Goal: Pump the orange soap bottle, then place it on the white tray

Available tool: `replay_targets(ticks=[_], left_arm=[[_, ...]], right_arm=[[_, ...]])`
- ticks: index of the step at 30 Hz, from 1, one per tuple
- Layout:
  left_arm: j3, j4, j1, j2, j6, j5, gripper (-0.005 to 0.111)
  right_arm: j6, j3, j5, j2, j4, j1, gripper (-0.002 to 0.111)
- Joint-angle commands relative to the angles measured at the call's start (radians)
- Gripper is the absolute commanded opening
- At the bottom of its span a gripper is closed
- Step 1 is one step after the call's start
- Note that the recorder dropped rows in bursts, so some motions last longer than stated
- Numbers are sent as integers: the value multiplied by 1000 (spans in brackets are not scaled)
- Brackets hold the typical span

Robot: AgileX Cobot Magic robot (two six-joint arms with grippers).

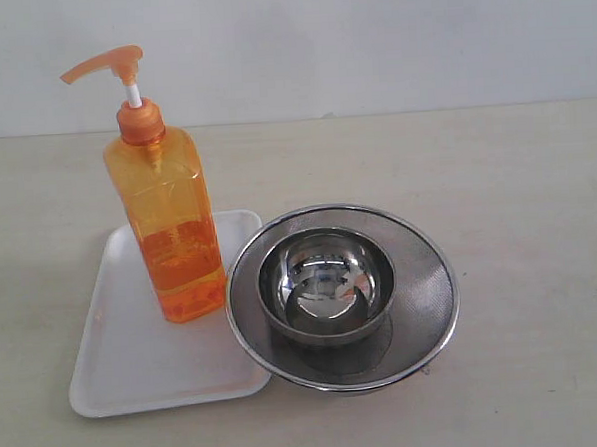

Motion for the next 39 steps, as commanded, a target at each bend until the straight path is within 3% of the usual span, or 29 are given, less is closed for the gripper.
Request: replay_targets(ticks=[1,6,9,13,19,27,31,39], left_arm=[[-230,231,3,245,-99,98,5],[-342,298,3,442,-147,124,5],[-311,382,3,551,-147,24,5],[-209,337,3,694,-64,-212,5],[-53,92,0,830,285,-333,5],[290,65,0,832,395,-750,5],[298,140,0,832,362,-842,5],[140,385,0,972,183,-823,8]], right_arm=[[0,-1,-11,-4,-4,-6,1],[0,-1,-11,-4,-4,-6,1],[0,-1,-11,-4,-4,-6,1],[0,-1,-11,-4,-4,-6,1],[0,-1,-11,-4,-4,-6,1],[0,-1,-4,-4,-4,-6,1],[0,-1,-4,-4,-4,-6,1],[0,-1,-4,-4,-4,-6,1]])
